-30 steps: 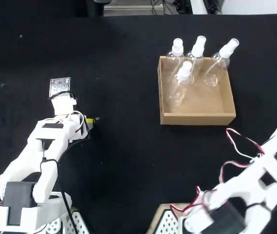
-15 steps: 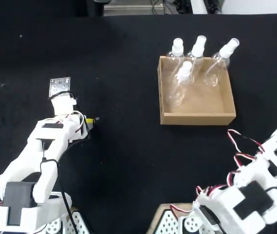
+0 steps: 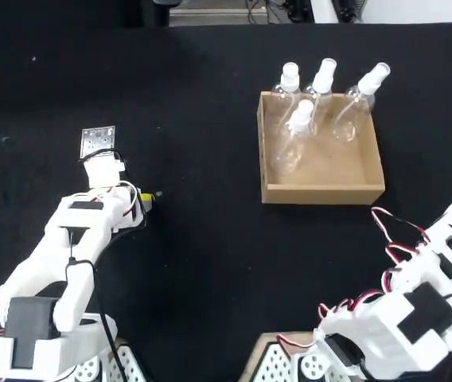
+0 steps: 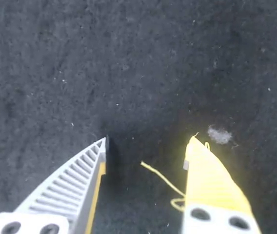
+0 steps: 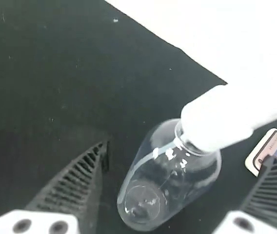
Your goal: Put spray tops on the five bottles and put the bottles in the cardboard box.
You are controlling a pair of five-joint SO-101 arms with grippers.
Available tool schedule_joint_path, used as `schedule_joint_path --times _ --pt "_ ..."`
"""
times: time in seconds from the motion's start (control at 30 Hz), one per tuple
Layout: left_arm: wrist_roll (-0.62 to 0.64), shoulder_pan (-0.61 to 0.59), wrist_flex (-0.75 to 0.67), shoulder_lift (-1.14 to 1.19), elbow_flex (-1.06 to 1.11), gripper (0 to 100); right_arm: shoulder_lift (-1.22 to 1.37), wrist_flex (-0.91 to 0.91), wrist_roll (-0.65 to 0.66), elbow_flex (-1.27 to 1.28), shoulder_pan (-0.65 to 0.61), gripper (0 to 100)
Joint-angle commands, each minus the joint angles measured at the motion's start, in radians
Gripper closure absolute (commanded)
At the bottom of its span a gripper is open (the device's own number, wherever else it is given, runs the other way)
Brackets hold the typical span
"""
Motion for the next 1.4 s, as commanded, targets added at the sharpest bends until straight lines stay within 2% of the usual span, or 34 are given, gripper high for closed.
schedule_joint_path --times 0.0,0.47,0.6,1.03,1.23,1.37 --pt "-0.011 0.022 -0.017 -0.028 -0.008 75 0.012 -0.029 -0.015 -0.064 -0.014 58.5" --pt "-0.011 0.022 -0.017 -0.028 -0.010 75 0.067 -0.031 -0.017 -0.097 -0.012 58.5" --pt "-0.011 0.022 -0.017 -0.028 -0.010 75 0.068 -0.060 -0.072 -0.094 -0.011 58.5" --pt "-0.011 0.022 -0.017 -0.028 -0.010 75 0.068 -0.078 -0.078 -0.091 -0.011 59.0" --pt "-0.011 0.022 -0.017 -0.028 -0.010 75 0.068 -0.078 -0.080 -0.087 -0.006 80.2" --pt "-0.011 0.022 -0.017 -0.028 -0.010 75 0.068 -0.078 -0.080 -0.087 -0.003 78.5"
